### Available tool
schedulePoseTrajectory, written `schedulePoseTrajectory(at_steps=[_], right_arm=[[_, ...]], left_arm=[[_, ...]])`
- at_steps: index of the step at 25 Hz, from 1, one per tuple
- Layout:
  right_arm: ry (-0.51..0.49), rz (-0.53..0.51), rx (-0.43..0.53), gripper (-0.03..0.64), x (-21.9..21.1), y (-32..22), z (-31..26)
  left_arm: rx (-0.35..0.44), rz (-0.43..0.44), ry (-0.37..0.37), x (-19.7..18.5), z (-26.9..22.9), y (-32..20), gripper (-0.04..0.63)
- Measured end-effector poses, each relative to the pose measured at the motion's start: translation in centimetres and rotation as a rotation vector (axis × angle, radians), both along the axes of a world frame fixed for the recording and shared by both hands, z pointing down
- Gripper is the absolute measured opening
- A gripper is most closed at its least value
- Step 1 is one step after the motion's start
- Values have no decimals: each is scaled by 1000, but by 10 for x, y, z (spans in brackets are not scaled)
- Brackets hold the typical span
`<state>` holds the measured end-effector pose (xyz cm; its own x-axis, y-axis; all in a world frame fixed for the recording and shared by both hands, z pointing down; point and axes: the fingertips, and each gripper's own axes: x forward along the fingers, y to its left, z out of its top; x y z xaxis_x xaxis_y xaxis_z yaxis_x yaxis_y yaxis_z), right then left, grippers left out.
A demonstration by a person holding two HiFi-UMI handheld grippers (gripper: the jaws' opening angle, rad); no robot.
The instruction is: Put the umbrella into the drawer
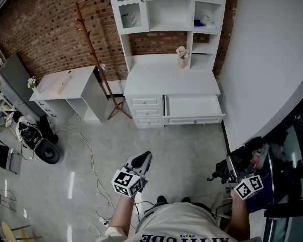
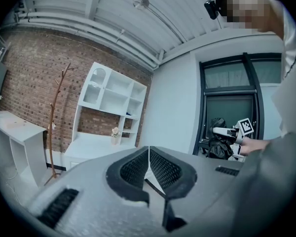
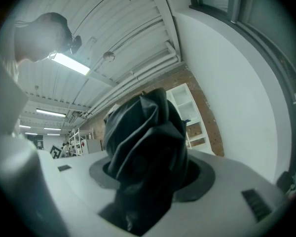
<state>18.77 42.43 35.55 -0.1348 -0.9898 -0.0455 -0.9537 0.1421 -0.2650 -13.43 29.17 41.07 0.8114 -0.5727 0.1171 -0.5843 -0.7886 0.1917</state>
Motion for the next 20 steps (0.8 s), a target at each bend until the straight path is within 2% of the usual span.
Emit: schedulePoseTrajectory(at_steps=[13, 20], right_arm=[[2, 37, -13, 256, -44, -5, 7], [0, 33, -23, 256, -52, -12, 4]], left_arm=[[-23, 21, -10, -49, 18, -12, 28], [-17, 24, -10, -56, 16, -18, 28]])
